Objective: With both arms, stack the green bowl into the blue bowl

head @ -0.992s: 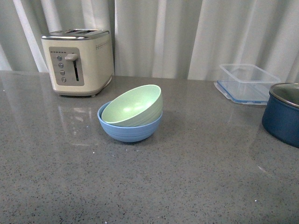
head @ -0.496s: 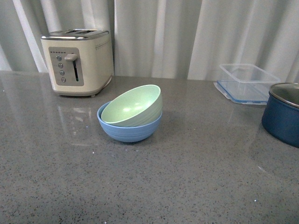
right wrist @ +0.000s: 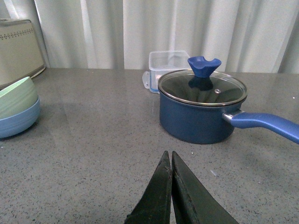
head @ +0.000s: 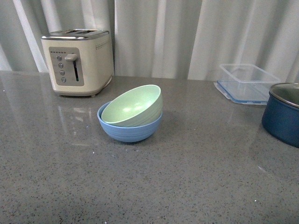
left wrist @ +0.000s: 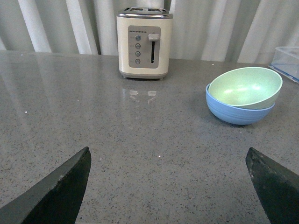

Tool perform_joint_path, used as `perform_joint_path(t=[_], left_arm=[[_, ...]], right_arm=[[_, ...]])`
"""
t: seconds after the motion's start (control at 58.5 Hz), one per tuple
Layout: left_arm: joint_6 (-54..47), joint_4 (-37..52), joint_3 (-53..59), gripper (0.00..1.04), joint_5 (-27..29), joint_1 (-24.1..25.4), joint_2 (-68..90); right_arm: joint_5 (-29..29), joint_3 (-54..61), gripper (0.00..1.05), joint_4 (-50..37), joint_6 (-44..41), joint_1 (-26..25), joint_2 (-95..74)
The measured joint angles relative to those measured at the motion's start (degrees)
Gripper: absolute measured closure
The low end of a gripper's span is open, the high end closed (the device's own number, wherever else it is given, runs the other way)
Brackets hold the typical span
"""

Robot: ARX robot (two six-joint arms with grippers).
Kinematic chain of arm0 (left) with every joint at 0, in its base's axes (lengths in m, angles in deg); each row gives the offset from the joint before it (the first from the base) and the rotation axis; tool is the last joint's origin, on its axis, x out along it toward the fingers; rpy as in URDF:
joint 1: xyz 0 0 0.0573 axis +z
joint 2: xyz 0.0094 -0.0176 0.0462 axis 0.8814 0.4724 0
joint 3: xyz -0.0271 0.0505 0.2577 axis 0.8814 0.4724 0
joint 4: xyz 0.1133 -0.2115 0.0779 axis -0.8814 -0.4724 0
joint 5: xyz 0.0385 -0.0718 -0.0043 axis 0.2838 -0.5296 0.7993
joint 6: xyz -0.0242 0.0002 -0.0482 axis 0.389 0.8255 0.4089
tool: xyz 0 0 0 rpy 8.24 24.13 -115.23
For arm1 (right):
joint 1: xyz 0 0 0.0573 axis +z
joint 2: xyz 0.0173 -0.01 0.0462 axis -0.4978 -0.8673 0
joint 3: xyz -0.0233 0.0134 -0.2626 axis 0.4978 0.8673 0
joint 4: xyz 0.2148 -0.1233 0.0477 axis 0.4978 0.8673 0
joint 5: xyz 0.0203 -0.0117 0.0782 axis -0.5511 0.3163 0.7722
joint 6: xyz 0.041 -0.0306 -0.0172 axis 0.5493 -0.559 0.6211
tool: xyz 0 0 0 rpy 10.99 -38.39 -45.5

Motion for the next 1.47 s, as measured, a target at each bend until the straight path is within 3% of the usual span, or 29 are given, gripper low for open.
perform_joint_path(t=[0.291, 0.393, 0.582, 1.146, 1.471], left_arm=[[0.0, 0.0, 0.0, 0.07, 0.0, 0.0, 0.0], [0.0, 0.0, 0.0, 0.07, 0.0, 0.0, 0.0], [0.0, 0.0, 0.0, 0.07, 0.0, 0.0, 0.0], [0.0, 0.0, 0.0, 0.07, 0.0, 0.0, 0.0], [0.0, 0.0, 0.0, 0.07, 0.0, 0.0, 0.0]], right_arm=[[0.0, 0.0, 1.04, 4.4, 0.0, 0.0, 4.5], [0.1, 0.0, 1.04, 13.5, 0.0, 0.0, 11.5], [0.0, 0.0, 1.04, 14.5, 0.0, 0.0, 14.1], [0.0, 0.0, 0.11, 14.6, -0.1, 0.0, 14.1], [0.0, 0.0, 0.1, 14.6, 0.0, 0.0, 14.1]])
